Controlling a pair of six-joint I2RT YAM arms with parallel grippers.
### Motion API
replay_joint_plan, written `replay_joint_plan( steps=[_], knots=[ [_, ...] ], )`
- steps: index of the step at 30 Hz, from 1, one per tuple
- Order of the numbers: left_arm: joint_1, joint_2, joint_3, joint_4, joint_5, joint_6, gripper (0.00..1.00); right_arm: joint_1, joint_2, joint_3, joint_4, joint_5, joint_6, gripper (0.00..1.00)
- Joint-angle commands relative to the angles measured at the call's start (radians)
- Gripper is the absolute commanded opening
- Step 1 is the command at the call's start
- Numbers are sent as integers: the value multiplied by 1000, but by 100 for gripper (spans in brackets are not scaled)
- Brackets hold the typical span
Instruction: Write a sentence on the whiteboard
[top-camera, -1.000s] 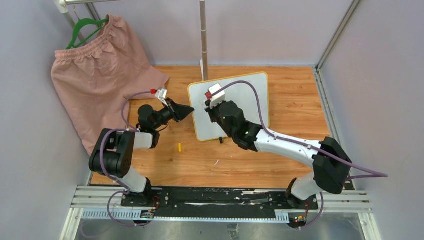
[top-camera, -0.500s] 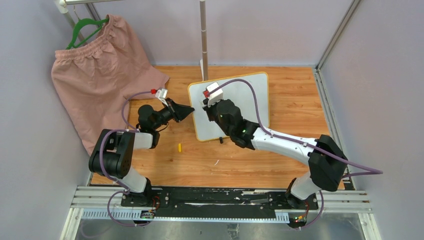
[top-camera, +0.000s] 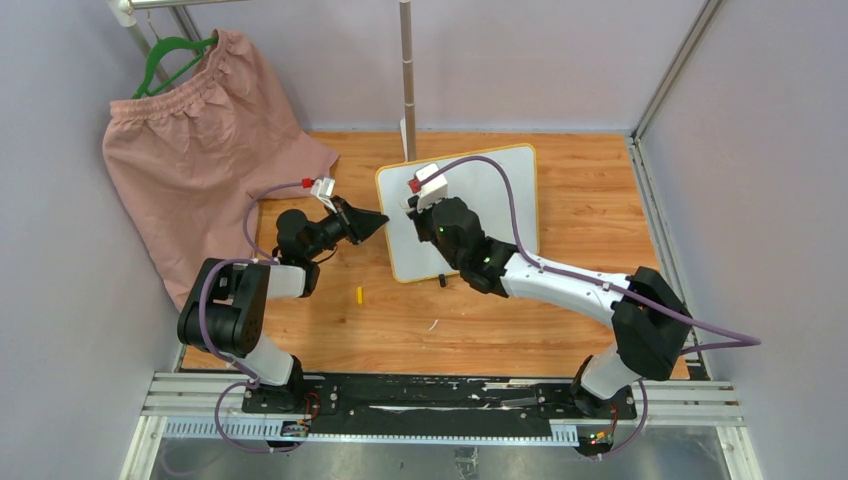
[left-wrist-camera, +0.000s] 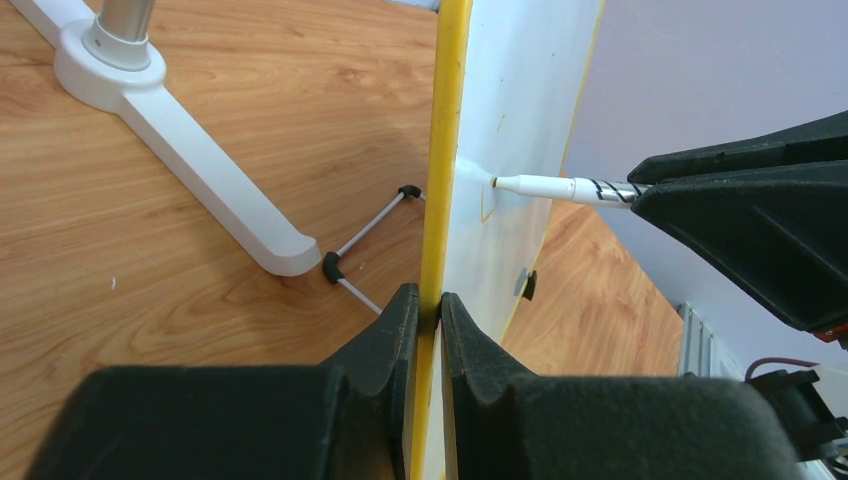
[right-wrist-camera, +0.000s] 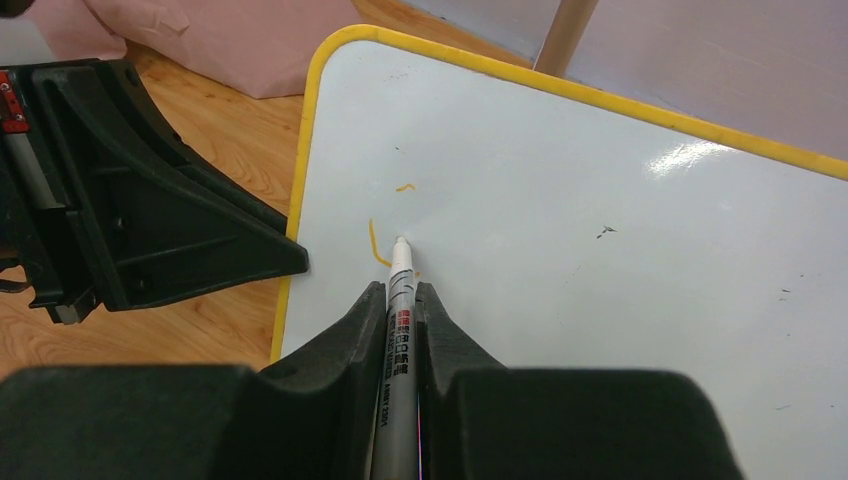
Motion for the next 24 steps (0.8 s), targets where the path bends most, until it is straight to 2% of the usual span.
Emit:
replay_joint_plan(
  steps=[1,24],
  knots=[
    [-2,-28,-4,9,-7,24,0,-26,-12,0,-23,59,19,0],
    [-3,-26,-2,2,-9,28,0,-34,-65,-75,-56,32,48,0]
  ],
)
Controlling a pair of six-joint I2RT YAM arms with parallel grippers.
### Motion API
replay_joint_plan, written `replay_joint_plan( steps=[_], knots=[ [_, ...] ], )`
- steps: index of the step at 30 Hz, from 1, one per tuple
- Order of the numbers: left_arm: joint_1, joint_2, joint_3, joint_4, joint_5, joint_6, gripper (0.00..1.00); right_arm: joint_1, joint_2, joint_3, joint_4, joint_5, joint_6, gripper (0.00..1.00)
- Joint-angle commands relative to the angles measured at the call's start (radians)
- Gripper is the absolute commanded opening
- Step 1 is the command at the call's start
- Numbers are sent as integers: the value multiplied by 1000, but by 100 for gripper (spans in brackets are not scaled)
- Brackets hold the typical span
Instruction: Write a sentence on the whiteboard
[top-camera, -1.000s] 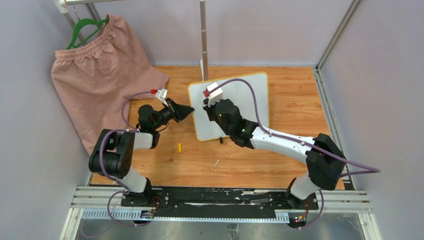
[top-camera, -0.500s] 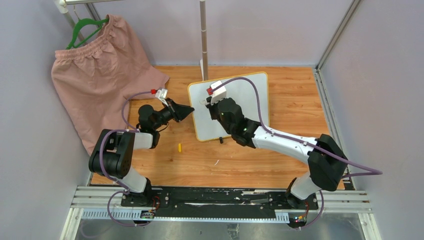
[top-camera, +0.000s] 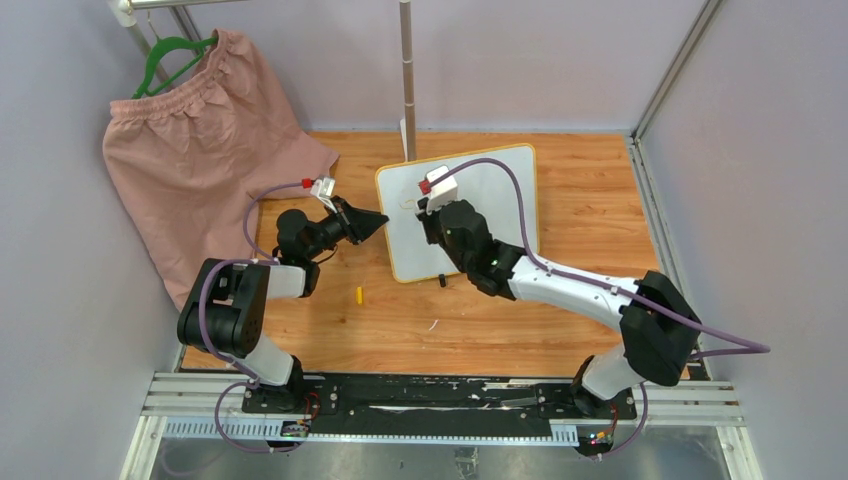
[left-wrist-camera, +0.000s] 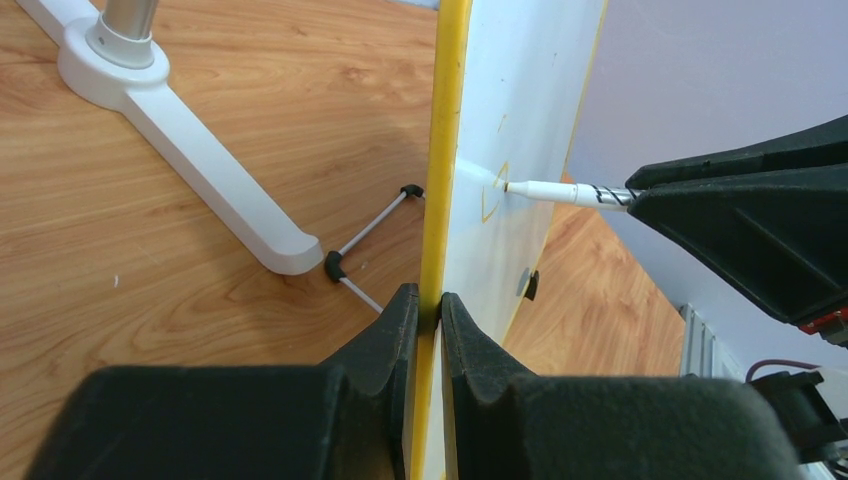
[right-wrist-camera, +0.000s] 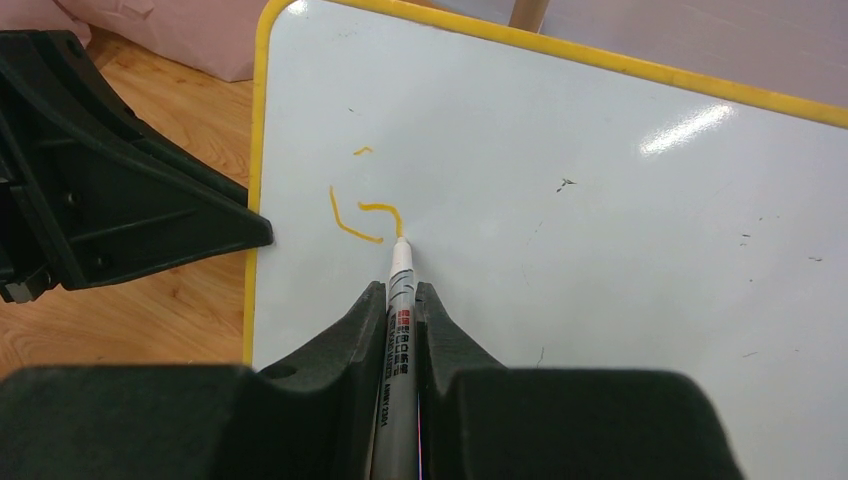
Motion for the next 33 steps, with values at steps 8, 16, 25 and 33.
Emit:
replay_joint_plan(
  steps=[8,16,25,33],
  knots=[
    [-3,-27,-2,14,2,24,0,-17,-33,-38,-60,2,28,0],
    [-5,-27,-2,11,0,27,0,-18,-105,-15,-49,2,21,0],
    [-9,-33,-4,10,2,30,0,-46,-82,23,-55,-13,11,0],
    [-9,-31,-2,6,2,33,0,-63,-60,31,-26,-25,7,0]
  ],
)
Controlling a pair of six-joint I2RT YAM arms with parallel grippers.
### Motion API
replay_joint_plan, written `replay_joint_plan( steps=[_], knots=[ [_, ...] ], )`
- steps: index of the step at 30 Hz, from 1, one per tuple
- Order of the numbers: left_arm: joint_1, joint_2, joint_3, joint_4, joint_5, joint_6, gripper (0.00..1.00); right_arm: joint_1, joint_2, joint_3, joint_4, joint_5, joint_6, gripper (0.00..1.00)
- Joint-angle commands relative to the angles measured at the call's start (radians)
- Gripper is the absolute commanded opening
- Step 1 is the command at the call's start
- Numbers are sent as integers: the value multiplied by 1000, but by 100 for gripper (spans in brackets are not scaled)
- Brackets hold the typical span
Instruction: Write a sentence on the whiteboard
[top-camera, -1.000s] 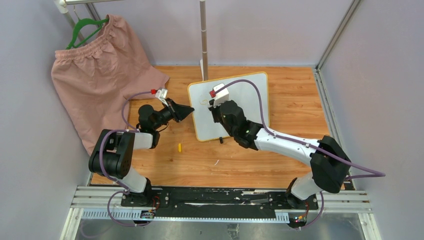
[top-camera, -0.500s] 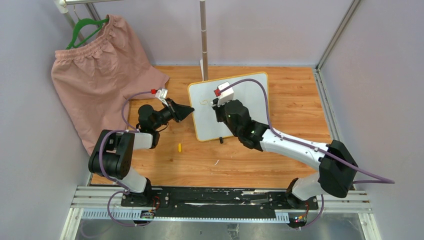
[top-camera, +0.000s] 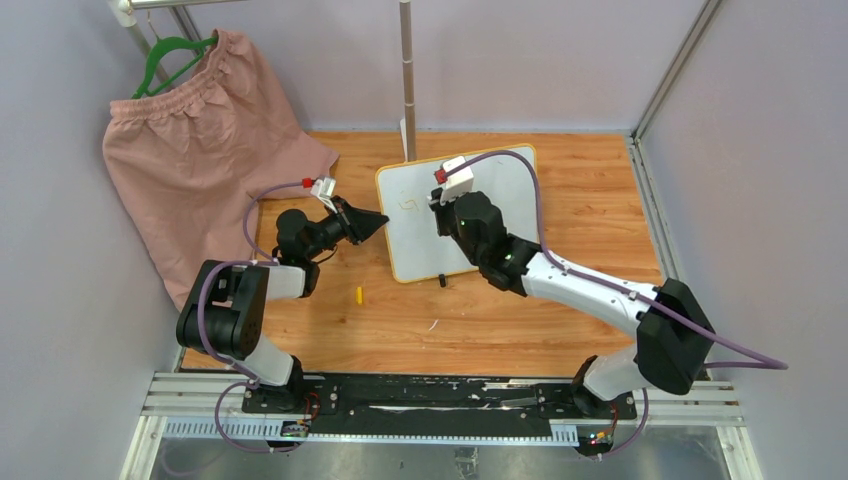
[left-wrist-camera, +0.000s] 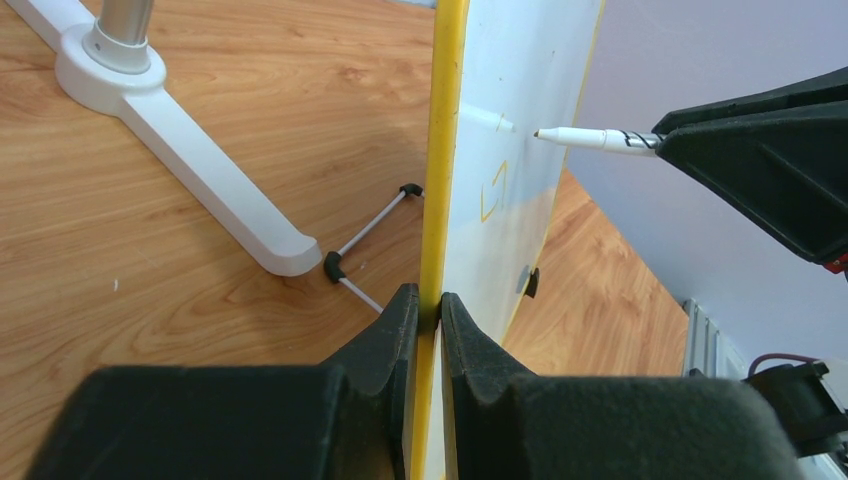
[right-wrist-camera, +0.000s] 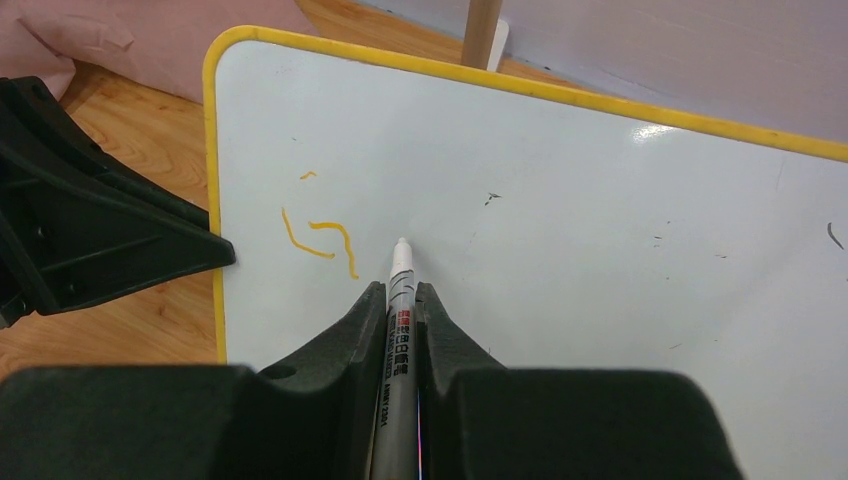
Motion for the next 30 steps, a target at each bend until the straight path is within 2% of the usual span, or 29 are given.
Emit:
replay_joint_plan(
  steps=[1,30],
  knots=[
    [-4,-20,-2,14,1,18,0,-14,15,34,32,-14,-11,0],
    [-6,-22,-2,14,1,18,0,-13,10,-15,-17,-32,24,0]
  ],
)
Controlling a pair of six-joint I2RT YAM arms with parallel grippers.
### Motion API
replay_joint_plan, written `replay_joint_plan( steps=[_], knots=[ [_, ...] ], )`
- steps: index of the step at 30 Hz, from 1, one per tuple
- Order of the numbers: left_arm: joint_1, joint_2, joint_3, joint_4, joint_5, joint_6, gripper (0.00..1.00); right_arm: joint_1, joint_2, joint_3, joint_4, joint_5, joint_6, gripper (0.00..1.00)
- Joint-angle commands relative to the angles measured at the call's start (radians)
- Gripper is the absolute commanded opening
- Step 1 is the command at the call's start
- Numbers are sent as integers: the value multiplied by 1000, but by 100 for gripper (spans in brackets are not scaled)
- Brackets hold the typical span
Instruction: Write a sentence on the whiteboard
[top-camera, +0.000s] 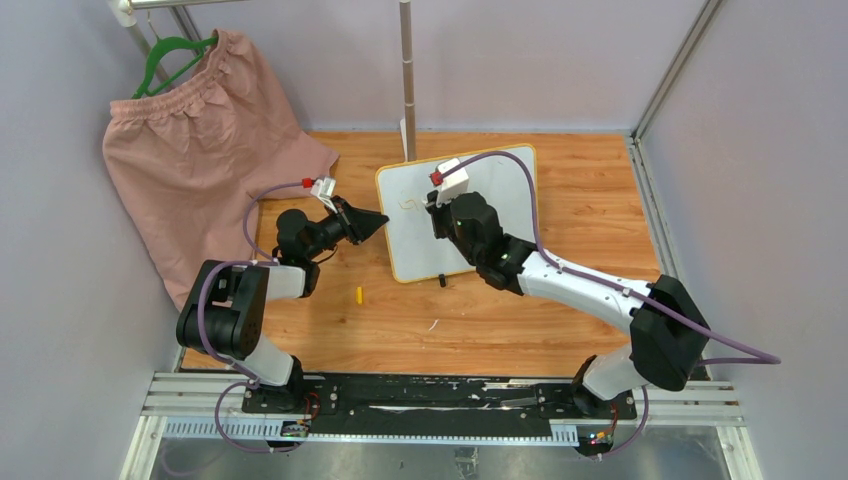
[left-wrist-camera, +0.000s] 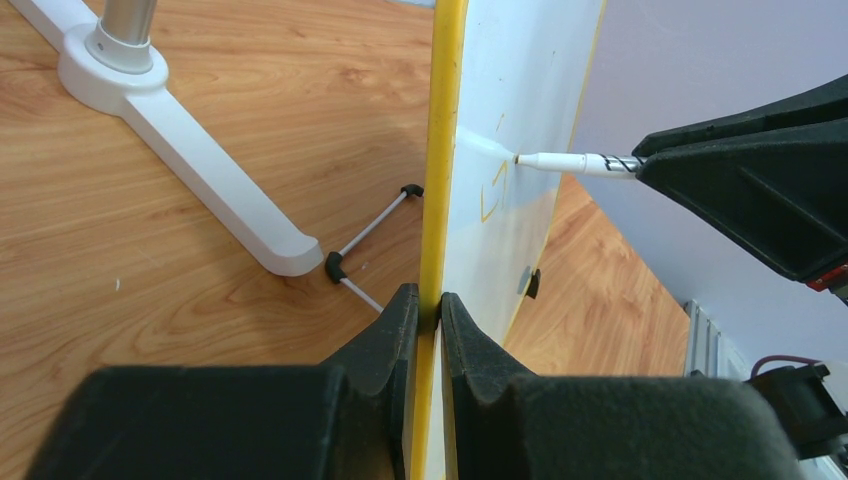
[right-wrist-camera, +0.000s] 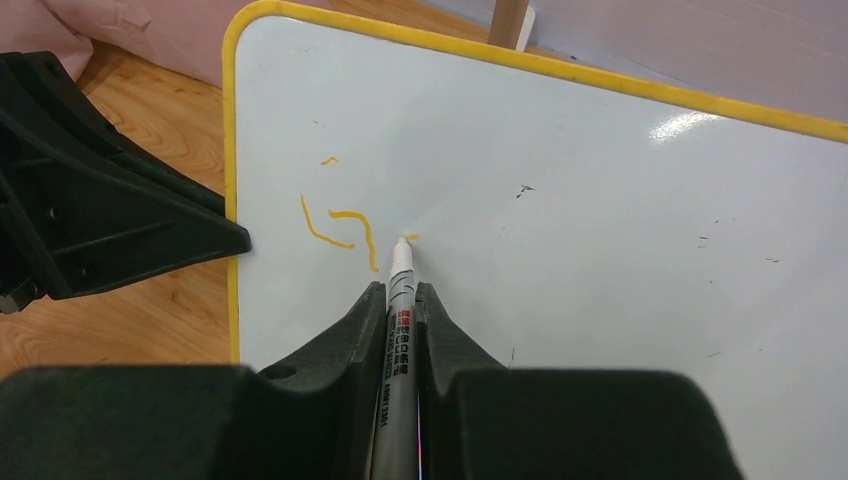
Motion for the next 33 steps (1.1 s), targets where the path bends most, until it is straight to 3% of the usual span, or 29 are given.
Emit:
replay_joint_plan(
  steps=[1,33],
  knots=[
    [-5,-24,-2,15,2,18,0,-9,-21,-21,-25,15,14,0],
    [-13,-29,-4,3,2,27,0,-40,-29,21,-46,47,-11,0]
  ],
)
